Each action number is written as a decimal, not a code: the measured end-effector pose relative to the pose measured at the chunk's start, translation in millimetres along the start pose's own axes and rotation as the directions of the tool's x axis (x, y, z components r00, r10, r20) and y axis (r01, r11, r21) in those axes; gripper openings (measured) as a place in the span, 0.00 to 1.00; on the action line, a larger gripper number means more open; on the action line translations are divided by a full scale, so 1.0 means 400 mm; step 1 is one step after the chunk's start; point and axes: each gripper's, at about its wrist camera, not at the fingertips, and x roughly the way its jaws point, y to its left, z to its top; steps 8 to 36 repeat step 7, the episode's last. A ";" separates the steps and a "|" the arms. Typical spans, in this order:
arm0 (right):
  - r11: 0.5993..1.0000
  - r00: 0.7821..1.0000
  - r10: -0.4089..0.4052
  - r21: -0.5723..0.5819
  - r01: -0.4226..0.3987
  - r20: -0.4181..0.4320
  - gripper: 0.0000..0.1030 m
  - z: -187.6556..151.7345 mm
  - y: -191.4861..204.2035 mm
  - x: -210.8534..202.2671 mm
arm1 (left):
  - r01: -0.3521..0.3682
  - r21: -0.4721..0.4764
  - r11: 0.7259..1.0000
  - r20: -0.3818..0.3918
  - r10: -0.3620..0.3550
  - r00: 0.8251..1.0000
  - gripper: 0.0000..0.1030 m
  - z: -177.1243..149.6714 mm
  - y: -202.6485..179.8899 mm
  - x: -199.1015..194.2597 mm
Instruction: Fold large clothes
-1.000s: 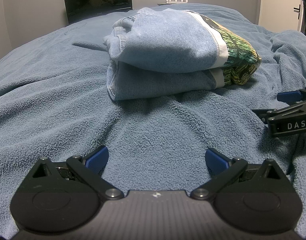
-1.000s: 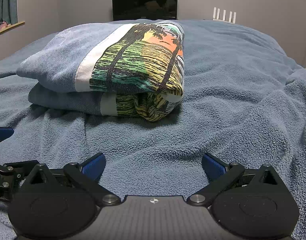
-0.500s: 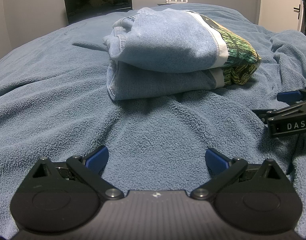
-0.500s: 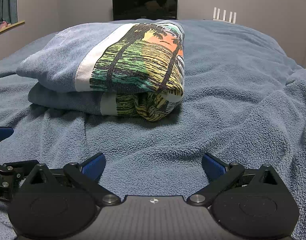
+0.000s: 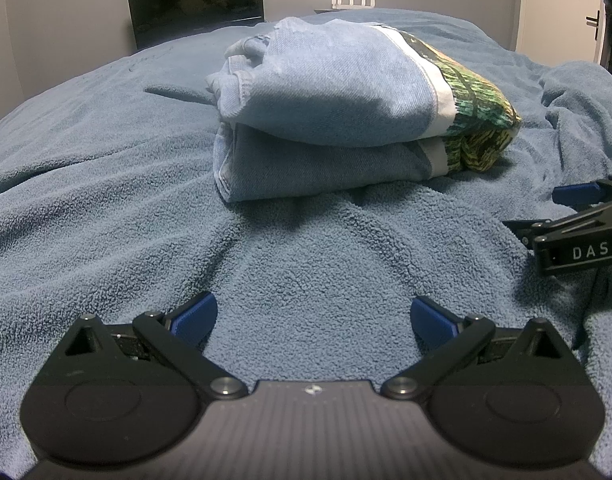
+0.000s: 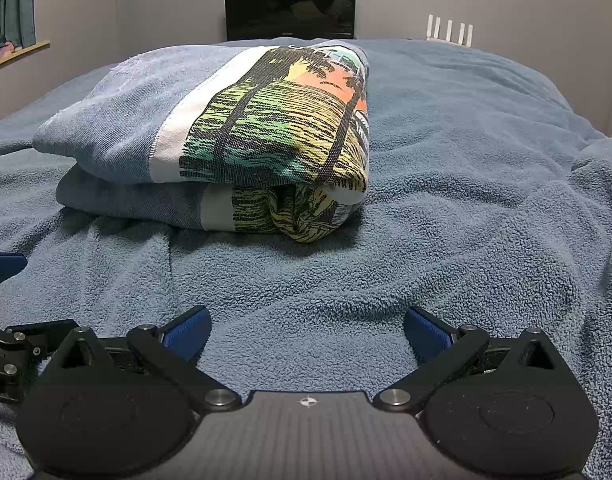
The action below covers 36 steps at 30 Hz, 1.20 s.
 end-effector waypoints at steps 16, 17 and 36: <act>1.000 1.000 0.000 -0.001 0.000 0.000 1.00 0.002 0.002 0.000 | 0.002 -0.002 1.000 -0.002 -0.002 1.000 1.00 -0.002 0.003 0.000; 1.000 1.000 0.000 -0.001 0.000 0.000 1.00 0.002 0.002 0.000 | 0.002 -0.002 1.000 -0.002 -0.002 1.000 1.00 -0.002 0.003 0.000; 1.000 1.000 0.000 -0.001 0.000 0.000 1.00 0.002 0.002 0.000 | 0.002 -0.002 1.000 -0.002 -0.002 1.000 1.00 -0.002 0.003 0.000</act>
